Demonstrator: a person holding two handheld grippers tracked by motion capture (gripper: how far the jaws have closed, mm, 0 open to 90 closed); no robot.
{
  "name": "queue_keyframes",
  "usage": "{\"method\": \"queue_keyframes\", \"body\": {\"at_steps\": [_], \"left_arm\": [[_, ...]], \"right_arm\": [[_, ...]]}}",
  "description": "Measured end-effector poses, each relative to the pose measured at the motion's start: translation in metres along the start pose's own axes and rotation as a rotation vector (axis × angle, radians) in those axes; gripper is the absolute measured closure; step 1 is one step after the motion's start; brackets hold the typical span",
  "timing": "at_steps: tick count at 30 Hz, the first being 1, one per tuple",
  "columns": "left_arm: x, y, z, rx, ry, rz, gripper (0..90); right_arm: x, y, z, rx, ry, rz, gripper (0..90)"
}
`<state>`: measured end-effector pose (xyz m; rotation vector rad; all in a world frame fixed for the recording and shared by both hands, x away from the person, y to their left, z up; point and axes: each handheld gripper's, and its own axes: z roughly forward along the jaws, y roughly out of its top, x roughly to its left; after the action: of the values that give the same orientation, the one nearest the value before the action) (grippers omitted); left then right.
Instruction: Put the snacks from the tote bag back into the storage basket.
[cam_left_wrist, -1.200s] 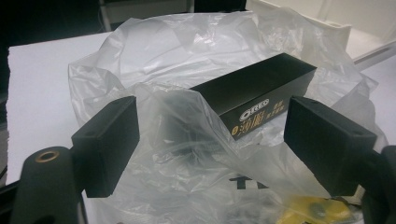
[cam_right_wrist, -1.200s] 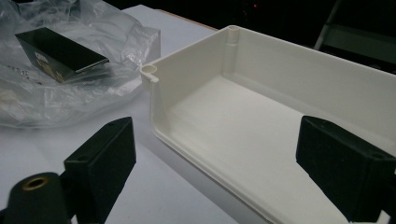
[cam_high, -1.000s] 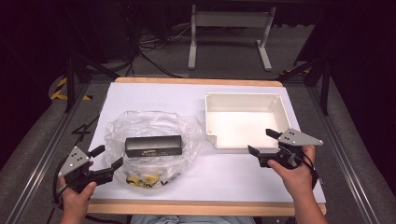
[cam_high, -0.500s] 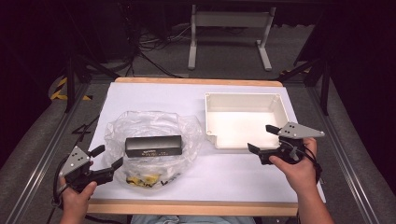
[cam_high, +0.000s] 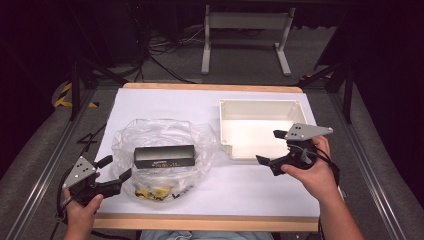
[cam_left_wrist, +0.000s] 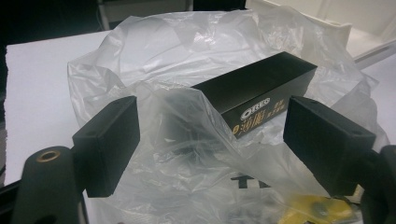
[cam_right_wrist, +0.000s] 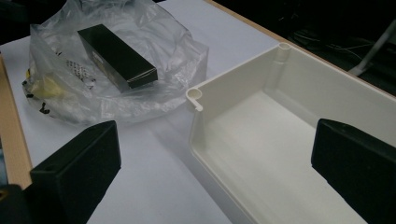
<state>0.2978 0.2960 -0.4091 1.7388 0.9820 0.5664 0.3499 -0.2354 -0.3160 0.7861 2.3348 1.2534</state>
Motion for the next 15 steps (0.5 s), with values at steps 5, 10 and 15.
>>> {"method": "queue_keyframes", "body": {"at_steps": [5, 10, 15], "left_arm": [[0.0, 0.0, 0.0, -0.002, -0.002, 0.0, 19.8], [0.0, 0.0, 0.0, 0.004, -0.004, -0.002, 21.0], [-0.001, 0.0, -0.001, 0.006, -0.004, -0.001, 21.4]], "right_arm": [[0.002, 0.011, 0.005, 0.001, 0.029, -0.028, 2.7], [0.005, 0.025, 0.009, 0.014, 0.069, -0.059, 5.0], [0.006, 0.039, 0.014, -0.008, 0.09, -0.085, 4.6]]}}
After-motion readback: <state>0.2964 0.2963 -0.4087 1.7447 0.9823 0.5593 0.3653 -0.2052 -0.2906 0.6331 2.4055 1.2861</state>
